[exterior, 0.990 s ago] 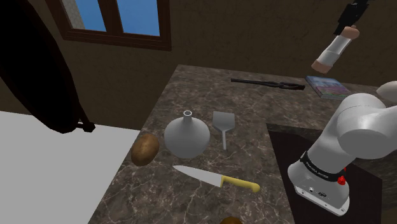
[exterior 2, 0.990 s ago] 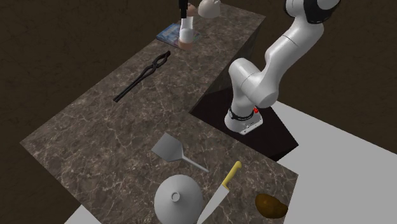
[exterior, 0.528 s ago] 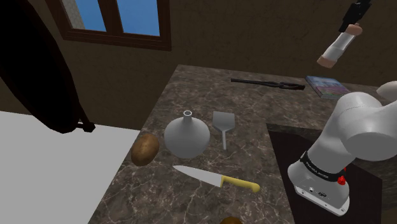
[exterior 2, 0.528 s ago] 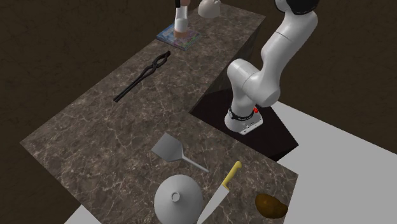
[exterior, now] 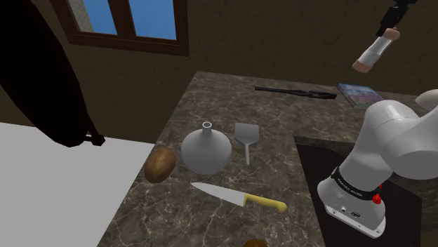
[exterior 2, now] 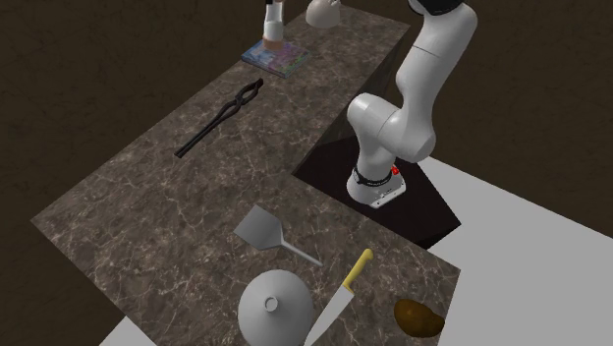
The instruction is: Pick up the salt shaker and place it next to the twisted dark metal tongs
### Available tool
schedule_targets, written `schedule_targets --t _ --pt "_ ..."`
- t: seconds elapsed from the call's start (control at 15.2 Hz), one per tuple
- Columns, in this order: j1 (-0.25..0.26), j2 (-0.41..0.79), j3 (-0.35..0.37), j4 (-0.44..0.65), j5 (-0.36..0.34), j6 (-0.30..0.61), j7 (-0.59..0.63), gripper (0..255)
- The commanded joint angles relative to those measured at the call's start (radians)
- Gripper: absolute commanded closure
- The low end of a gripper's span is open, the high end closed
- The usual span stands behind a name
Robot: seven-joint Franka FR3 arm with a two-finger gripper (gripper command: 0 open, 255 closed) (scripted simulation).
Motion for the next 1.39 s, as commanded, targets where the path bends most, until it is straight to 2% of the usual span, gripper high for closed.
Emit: schedule_targets --t 0.0,0.59,1.32 --pt "-0.006 -0.008 -0.003 -0.023 -0.007 0.019 0.003 255" --pt "-0.053 -0.054 0.000 -0.169 -0.043 0.123 0.033 255" --pt "-0.079 -0.094 -0.036 -0.316 -0.090 0.246 0.063 255"
